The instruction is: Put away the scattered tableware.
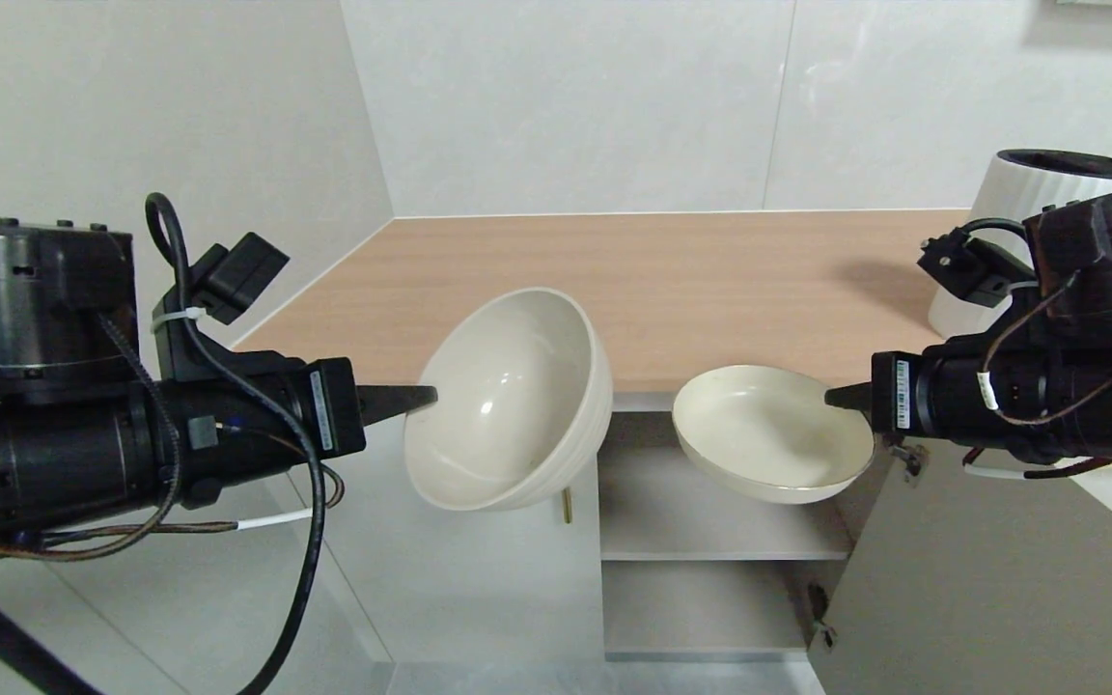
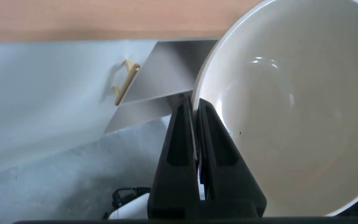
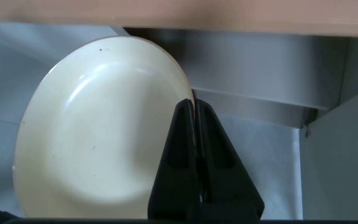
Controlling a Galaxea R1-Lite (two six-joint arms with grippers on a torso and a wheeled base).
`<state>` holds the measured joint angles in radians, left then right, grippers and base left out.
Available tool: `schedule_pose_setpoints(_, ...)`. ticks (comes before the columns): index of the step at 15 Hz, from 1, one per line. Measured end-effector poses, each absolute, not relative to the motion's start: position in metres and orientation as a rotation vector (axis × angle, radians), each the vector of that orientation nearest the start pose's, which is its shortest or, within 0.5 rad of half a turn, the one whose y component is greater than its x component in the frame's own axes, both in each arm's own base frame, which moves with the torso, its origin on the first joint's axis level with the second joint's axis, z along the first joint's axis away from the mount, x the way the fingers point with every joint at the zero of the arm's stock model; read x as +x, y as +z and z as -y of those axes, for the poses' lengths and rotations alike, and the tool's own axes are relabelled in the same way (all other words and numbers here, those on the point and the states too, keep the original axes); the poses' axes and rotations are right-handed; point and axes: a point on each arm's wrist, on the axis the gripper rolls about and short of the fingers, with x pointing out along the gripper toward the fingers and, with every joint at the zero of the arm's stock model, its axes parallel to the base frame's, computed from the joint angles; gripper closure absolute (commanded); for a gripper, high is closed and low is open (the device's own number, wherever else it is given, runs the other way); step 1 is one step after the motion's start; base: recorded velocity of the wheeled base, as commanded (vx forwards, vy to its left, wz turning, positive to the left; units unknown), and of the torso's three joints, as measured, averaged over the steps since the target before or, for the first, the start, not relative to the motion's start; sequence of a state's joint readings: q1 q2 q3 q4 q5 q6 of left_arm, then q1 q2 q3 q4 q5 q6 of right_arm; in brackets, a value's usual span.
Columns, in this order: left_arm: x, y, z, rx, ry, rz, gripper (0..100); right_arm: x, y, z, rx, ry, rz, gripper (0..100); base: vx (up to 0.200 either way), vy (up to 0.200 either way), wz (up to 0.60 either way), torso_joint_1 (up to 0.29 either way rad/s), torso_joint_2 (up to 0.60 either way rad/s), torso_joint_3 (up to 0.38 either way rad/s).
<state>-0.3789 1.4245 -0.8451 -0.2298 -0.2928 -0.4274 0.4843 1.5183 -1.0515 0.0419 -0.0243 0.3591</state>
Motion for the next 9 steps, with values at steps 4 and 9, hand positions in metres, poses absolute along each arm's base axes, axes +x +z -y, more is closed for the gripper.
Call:
schedule_pose_setpoints(4,0.2203,0.229,0.0947,-0.391,-0.578,-0.495,100,0.235,0.2355,-0.123,0.213,0.353,-0.581,100,0.0,0.0,0.0,-0.176,0.43,0.249)
schedule_pose_setpoints(9,0.2202,0.2285,0.0947,-0.391,-0.577,-0.497,100,0.2367,0.2332,-0.124,0.211,0.351,-0.589,100,0.0,0.0,0.0,-0.175,0.46,0.281)
